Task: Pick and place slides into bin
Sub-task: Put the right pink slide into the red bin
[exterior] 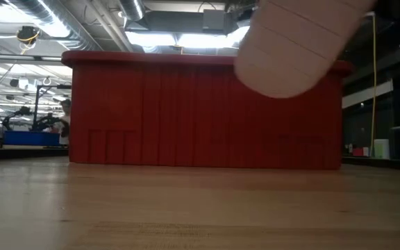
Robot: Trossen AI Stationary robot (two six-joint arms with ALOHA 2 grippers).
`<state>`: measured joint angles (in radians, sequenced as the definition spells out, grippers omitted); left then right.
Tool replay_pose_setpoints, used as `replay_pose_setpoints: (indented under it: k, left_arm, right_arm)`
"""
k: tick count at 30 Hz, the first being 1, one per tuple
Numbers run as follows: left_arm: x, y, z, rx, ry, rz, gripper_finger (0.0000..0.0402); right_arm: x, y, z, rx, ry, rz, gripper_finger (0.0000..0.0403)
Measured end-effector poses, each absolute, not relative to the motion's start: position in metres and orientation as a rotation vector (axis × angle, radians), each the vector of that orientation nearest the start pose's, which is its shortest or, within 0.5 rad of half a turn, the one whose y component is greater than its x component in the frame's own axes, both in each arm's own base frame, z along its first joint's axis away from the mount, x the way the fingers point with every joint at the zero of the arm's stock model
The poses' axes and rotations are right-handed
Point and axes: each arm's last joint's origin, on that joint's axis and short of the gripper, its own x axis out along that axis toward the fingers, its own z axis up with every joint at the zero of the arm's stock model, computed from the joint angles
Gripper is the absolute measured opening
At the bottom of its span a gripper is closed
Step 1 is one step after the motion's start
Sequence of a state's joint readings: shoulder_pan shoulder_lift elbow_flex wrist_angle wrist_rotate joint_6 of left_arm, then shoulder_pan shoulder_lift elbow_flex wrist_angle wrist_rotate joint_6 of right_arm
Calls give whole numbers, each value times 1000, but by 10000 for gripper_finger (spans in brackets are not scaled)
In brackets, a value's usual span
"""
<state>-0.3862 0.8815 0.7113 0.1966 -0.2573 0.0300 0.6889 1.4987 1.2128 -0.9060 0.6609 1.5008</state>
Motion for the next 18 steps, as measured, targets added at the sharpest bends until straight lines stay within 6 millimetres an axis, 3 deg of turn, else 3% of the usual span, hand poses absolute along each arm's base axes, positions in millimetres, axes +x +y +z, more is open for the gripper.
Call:
replay_pose_setpoints:
  k: [7,13,18]
  left_arm:
    - [177,-65,334,-5,-59,-174,3]
    - [176,-68,335,-8,-68,-252,12]
    - [175,-67,345,-47,-161,-252,12]
  right_arm:
    - [277,181,273,574,648,-563,12]
    - [319,189,310,394,622,-456,12]
    - [336,179,343,223,567,-485,12]
